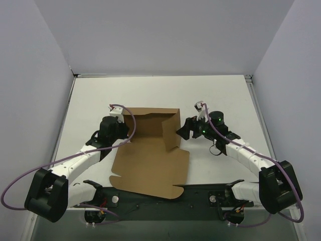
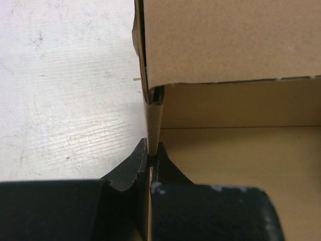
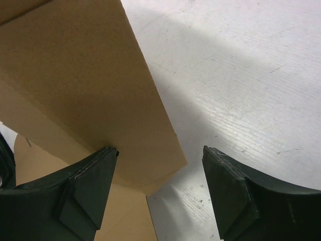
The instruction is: Fold the paper box
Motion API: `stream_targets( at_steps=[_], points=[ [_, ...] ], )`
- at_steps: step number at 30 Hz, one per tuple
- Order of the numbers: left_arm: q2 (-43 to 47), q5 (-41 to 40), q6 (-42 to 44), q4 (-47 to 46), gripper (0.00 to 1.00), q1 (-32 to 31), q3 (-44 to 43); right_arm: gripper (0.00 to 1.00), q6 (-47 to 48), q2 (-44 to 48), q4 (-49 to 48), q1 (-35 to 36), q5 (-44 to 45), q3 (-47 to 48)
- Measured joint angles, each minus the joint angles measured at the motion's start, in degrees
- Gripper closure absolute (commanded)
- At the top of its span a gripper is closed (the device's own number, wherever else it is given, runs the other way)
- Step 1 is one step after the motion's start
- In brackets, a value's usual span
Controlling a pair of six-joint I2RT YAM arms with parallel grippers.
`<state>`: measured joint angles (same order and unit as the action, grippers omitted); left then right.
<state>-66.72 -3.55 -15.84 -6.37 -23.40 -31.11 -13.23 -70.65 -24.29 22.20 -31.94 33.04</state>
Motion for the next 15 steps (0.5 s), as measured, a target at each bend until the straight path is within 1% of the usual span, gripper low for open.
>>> stream_targets(
  at_steps=[10,15],
  points=[
    [0.6,2.0,0.4,4.5,1.0,0.3,-1.6,0.28,-0.2,2.7,0.5,0.6,-4.7,-1.7],
    [0.7,2.8,0.4,4.6,1.0,0.3,-1.7,0.28,-0.1,4.7,1.7,0.8,-5.5,-1.7]
  ],
)
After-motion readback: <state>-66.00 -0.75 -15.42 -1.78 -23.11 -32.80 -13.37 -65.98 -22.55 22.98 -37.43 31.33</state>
